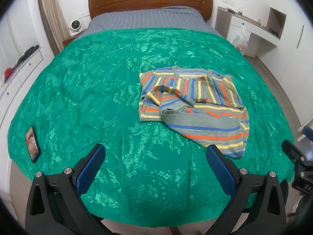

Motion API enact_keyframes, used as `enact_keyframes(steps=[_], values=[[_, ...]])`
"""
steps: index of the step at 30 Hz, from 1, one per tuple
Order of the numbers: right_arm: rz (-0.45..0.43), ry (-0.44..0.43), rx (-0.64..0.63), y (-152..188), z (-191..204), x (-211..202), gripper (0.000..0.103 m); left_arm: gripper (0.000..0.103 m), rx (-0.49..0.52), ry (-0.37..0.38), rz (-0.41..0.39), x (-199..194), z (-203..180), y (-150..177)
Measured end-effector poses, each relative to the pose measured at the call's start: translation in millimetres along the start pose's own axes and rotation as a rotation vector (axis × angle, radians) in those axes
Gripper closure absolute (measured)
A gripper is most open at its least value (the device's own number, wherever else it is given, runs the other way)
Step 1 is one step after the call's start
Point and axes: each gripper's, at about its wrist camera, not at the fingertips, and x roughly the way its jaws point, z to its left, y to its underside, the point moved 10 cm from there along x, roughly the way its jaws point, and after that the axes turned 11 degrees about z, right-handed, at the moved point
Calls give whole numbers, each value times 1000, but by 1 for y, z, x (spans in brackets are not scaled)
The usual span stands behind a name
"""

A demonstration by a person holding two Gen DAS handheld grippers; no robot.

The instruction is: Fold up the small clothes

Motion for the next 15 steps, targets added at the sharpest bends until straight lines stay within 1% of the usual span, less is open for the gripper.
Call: enact_keyframes(steps=[5,11,15], values=[[-14,12,15,-4,-2,-10,0,0,-5,29,-11,-8,1,1],[-20,45,32,-5,-10,-12,0,0,4,22,-38,-18,-2,-4],[-11,58,55,-3,-18,-9,0,0,5,4,-53,-19,-2,-4]])
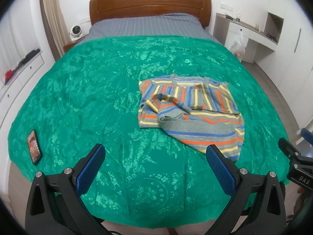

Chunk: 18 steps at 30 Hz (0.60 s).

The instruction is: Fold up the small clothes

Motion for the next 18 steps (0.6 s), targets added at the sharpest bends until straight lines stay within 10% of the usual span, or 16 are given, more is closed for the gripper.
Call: enact_keyframes(steps=[18], values=[[11,28,4,2,-7,2,0,0,17,-6,15,4,-10,3]])
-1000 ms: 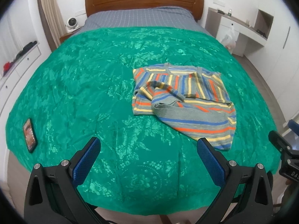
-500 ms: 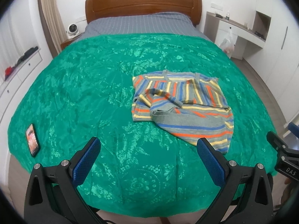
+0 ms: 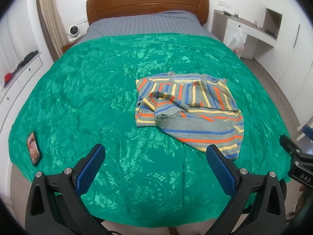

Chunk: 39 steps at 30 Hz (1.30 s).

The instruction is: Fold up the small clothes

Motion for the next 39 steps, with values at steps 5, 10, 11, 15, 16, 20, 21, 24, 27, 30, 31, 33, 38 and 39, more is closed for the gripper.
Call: enact_keyframes(steps=[5,10,11,15,16,20,21,24,27,30,31,33,38,39], values=[[-1,3,-2,-1,0,-1,0,0,-2,-3,6,2,1,1],[-1,13,-10,-1,1,-2,0,0,-4,-8,9,3,2,3],[-1,16,-12,-1,2,-3,0,0,-4,-9,10,4,2,3],[0,24,-19,-1,3,-3,0,0,-4,-12,14,5,3,4],[0,26,-20,-1,2,-3,0,0,-4,-11,14,5,4,4],[0,29,-23,-1,3,-4,0,0,-5,-12,15,5,4,4],[0,29,-23,-1,3,-4,0,0,-6,-11,15,5,4,4],[0,29,-24,-1,4,-4,0,0,-13,-17,21,5,8,7],[2,25,-27,0,5,-4,0,0,-15,-18,22,6,8,8],[-1,24,-27,0,5,-5,0,0,-17,-17,27,6,10,9],[-3,22,-26,0,6,-6,0,0,-16,-18,27,6,10,9],[-8,18,-22,-1,5,-8,0,0,-16,-18,25,6,10,8],[-16,9,-23,-1,7,-12,0,0,-18,-16,21,5,11,7],[-16,8,-25,-2,7,-12,0,0,-17,-18,22,5,11,7]])
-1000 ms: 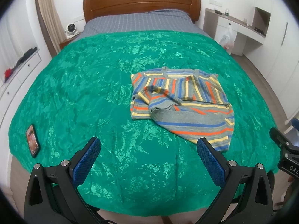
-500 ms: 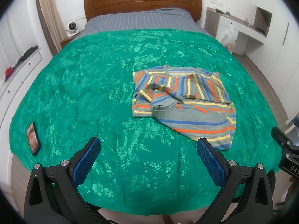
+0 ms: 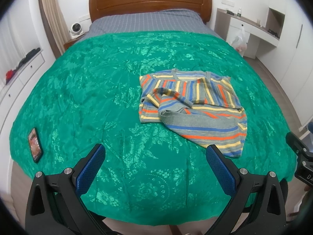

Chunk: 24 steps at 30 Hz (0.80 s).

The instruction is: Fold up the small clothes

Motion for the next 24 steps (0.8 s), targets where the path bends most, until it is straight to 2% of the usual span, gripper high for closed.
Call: enact_keyframes(steps=[24], values=[[23,-24,-6,2,9,9,0,0,-5,5,37,12,1,3]])
